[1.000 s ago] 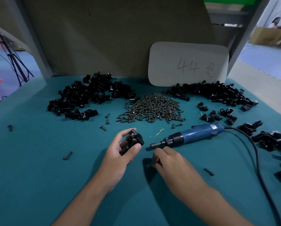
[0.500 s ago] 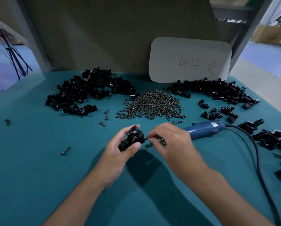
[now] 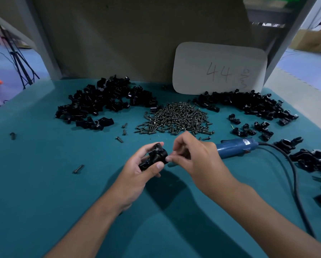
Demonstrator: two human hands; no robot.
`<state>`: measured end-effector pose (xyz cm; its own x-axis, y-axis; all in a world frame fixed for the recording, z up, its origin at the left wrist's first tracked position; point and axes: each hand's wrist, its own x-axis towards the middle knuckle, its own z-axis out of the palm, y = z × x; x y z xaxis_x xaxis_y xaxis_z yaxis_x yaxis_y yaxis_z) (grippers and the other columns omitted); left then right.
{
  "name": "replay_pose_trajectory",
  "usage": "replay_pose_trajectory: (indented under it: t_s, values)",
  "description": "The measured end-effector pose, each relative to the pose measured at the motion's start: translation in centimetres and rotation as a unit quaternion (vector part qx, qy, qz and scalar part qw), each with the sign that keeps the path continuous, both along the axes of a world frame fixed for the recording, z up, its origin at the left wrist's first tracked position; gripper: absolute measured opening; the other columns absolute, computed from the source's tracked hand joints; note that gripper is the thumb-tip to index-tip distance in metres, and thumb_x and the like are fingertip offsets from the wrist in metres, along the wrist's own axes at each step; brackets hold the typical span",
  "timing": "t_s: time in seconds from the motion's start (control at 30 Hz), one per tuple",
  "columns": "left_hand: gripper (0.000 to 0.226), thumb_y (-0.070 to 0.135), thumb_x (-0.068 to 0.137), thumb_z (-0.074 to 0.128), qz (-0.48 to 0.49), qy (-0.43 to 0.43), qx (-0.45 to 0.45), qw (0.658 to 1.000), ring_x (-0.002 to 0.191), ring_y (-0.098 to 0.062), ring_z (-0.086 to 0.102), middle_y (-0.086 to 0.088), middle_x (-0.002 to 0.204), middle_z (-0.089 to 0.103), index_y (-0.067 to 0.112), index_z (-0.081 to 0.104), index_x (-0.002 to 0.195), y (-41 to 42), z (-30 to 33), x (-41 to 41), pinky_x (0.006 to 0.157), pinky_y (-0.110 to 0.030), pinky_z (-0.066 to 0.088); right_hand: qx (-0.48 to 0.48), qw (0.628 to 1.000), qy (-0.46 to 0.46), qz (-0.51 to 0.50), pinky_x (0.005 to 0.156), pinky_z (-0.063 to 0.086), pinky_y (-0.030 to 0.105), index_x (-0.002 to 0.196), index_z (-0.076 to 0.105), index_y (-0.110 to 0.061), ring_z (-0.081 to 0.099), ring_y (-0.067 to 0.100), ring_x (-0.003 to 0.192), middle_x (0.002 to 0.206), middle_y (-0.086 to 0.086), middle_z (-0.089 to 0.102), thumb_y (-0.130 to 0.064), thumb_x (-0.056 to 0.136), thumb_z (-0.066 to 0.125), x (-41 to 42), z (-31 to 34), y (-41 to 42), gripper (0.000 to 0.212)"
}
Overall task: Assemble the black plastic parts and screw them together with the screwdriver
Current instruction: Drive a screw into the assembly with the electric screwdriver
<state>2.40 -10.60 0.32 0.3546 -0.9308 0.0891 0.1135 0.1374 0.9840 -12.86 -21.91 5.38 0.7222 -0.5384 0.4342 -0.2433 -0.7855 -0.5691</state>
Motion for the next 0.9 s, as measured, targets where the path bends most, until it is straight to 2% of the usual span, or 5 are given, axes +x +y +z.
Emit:
replay_pose_trajectory:
  t_s: [0.37, 0.57, 0.7, 0.77, 0.9]
  values:
    - [0.039, 0.03, 0.086, 0.07, 0.01, -0.004, 0.014, 1.0, 0.078, 0.001, 0.059, 0.017, 0.104, 0.073, 0.046, 0.066, 0.121, -0.1, -0.3, 0.3, 0.077, -0.017, 0.049, -0.014, 0.994, 0.109, 0.017, 0.074, 0.052, 0.032, 0.101, 0.066, -0.022, 0.061, 0.005, 0.079, 0.085, -0.012, 0.068, -0.023, 0.099, 0.064, -0.1, 0.5, 0.0, 0.003]
    - [0.045, 0.02, 0.089, 0.071, -0.004, -0.001, 0.0, 1.0, 0.075, 0.004, 0.059, 0.017, 0.099, 0.073, 0.024, 0.06, 0.132, 0.1, 0.1, -0.2, 0.074, -0.011, 0.047, -0.143, 0.95, 0.275, 0.027, 0.074, 0.048, 0.042, 0.099, 0.055, -0.016, 0.053, 0.018, 0.079, 0.086, -0.004, 0.054, -0.043, 0.106, 0.016, 0.0, 0.8, 0.4, 0.048]
    - [0.039, 0.014, 0.094, 0.066, 0.008, -0.008, 0.007, 1.0, 0.073, 0.002, 0.057, 0.019, 0.098, 0.072, 0.026, 0.06, 0.131, 0.0, 0.1, 0.0, 0.073, -0.012, 0.047, -0.021, 0.975, 0.222, -0.001, 0.077, 0.049, 0.043, 0.097, 0.05, -0.029, 0.057, 0.016, 0.087, 0.091, -0.011, 0.061, -0.054, 0.103, 0.034, -0.7, 1.1, -0.4, 0.03]
    - [0.038, 0.012, 0.096, 0.065, 0.006, -0.011, 0.012, 1.0, 0.073, 0.002, 0.057, 0.02, 0.095, 0.071, 0.028, 0.06, 0.131, 0.0, 0.0, 0.1, 0.072, -0.011, 0.047, -0.037, 0.968, 0.245, 0.031, 0.08, 0.047, 0.044, 0.1, 0.042, -0.035, 0.051, 0.014, 0.091, 0.096, -0.014, 0.055, -0.044, 0.105, 0.041, -0.7, 1.7, -0.4, 0.011]
    - [0.041, 0.015, 0.092, 0.069, -0.015, -0.021, 0.02, 0.999, 0.087, 0.003, 0.064, 0.016, 0.102, 0.073, 0.026, 0.06, 0.13, 0.1, -0.1, -0.2, 0.078, -0.011, 0.047, -0.072, 0.95, 0.302, 0.033, 0.067, 0.047, 0.047, 0.092, 0.032, -0.029, 0.047, 0.024, 0.077, 0.079, -0.009, 0.035, -0.034, 0.11, 0.032, -0.9, 2.2, -0.1, 0.019]
